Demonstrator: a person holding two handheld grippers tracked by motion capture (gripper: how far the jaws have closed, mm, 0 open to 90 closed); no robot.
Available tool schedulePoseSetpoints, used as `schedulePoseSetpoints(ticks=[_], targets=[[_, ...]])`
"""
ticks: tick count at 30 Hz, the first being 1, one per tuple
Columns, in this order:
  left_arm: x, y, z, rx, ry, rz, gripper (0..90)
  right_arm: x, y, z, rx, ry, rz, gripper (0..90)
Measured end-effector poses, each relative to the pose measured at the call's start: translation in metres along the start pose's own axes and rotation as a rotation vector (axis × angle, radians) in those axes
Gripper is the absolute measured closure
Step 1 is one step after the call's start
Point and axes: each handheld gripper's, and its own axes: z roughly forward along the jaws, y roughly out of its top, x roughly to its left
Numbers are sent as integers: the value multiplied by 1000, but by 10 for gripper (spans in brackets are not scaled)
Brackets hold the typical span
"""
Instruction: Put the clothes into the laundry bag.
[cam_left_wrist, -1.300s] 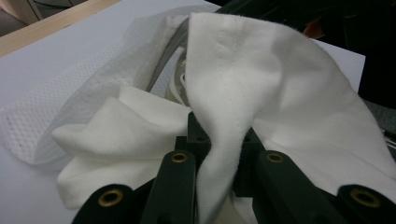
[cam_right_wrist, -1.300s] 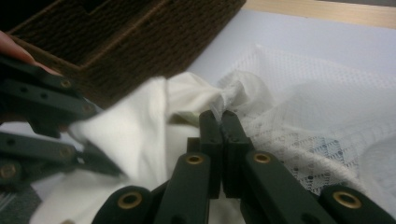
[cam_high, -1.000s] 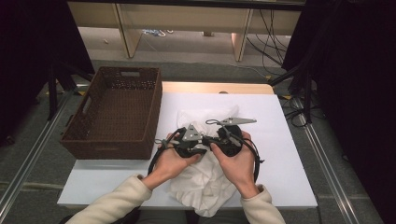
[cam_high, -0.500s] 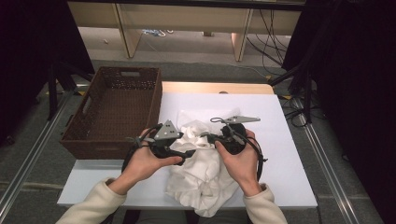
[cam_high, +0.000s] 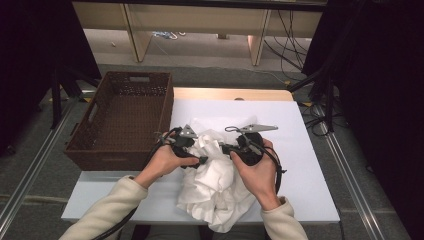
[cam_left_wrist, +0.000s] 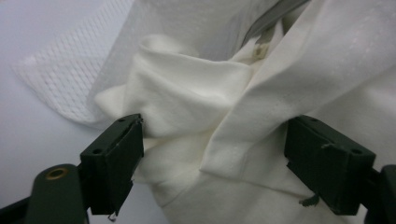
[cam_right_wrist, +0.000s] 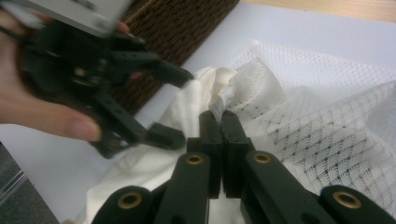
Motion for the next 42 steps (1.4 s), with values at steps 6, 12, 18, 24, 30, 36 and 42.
schedulePoseSetpoints(ticks=[6,12,18,24,30,36,42], targets=[[3,-6,20,37,-15,-57,201,1,0,1,8,-1,0,900],[2,-7,25,103,-57,-50,495,2,-1,2,25,-12,-4,900],[-1,-7,29,113,-29,-69,655,0,-1,5,18,-7,-35,900],[-7,-9,31,61,-5,-113,766,2,-1,3,29,-16,10,900],[-13,-7,-5,-81,-38,-140,788,-2,0,0,3,-24,-2,900],[-45,11,-55,-260,-72,-51,790,-4,1,0,-25,-26,14,900],[-66,13,-33,-222,-121,-31,789,-3,1,-6,-54,-24,27,900]])
